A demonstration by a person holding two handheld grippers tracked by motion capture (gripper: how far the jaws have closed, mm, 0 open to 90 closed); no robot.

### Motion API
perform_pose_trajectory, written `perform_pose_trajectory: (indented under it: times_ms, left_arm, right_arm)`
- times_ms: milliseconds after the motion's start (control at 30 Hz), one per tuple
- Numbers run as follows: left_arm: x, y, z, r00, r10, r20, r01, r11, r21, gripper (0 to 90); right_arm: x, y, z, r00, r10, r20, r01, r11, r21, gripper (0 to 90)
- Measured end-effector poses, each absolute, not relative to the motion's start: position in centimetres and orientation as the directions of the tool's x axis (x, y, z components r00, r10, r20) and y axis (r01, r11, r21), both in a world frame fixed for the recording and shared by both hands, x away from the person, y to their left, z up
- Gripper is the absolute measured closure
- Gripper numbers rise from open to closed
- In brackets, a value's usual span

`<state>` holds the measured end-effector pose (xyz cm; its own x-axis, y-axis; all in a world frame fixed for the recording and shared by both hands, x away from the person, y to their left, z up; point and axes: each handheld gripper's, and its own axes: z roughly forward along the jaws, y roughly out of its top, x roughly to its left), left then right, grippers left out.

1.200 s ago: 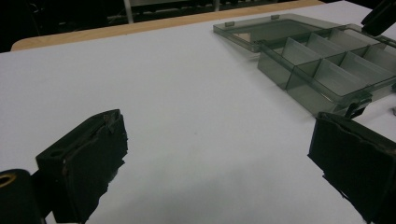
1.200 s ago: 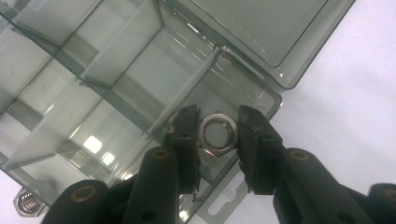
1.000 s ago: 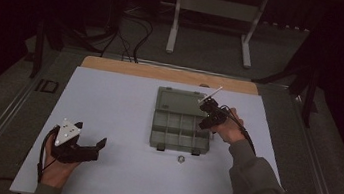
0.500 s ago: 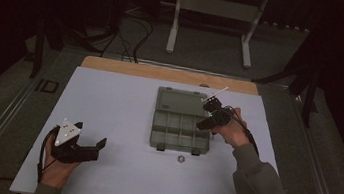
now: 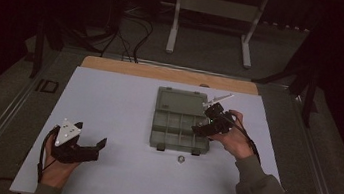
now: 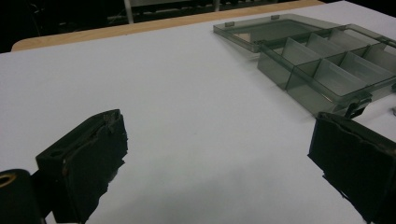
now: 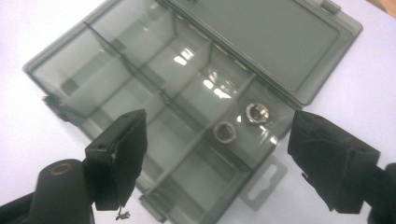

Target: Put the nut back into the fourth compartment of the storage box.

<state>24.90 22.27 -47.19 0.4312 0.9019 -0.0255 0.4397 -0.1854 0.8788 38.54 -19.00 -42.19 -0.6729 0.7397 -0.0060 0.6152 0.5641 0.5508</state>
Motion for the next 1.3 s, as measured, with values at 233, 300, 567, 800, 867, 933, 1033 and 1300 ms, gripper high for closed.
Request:
perform_pose_trajectory:
  times_ms: [233,300,567,800,867,933,1033,1300]
  left_arm:
    - [24.8,22.2,-47.1,0.431,0.902,-0.023,0.431,-0.183,0.884,4.3]
    - [24.7,22.2,-47.0,0.433,0.901,-0.021,0.425,-0.184,0.887,4.3]
    - [24.4,22.2,-46.7,0.431,0.902,-0.011,0.407,-0.184,0.895,4.2]
    - [24.3,22.4,-46.6,0.429,0.903,-0.01,0.395,-0.177,0.902,4.1]
    - [24.3,22.4,-46.5,0.425,0.905,-0.01,0.392,-0.174,0.903,4.2]
    - [24.3,22.4,-46.5,0.425,0.905,-0.009,0.39,-0.174,0.905,4.1]
    - [24.2,22.5,-46.5,0.423,0.906,-0.01,0.387,-0.171,0.906,4.2]
    - [24.2,22.5,-46.5,0.42,0.907,-0.008,0.386,-0.171,0.906,4.1]
  right_arm:
    - [37.0,-18.5,-42.0,-0.695,0.719,0.01,0.574,0.548,0.609,18.0]
    - [36.8,-18.4,-42.0,-0.698,0.716,0.01,0.57,0.547,0.613,17.2]
    - [34.6,-17.3,-42.5,-0.728,0.685,0.008,0.528,0.554,0.643,14.1]
    - [33.3,-16.6,-43.1,-0.757,0.653,-0.014,0.488,0.579,0.653,13.5]
    - [32.8,-16.4,-43.3,-0.762,0.647,-0.018,0.48,0.584,0.655,13.4]
    - [32.3,-16.2,-43.5,-0.768,0.64,-0.024,0.473,0.592,0.652,13.1]
    - [31.7,-15.9,-43.9,-0.78,0.625,-0.029,0.461,0.605,0.65,13.0]
    - [30.5,-15.8,-45.1,-0.796,0.605,-0.025,0.45,0.617,0.646,17.1]
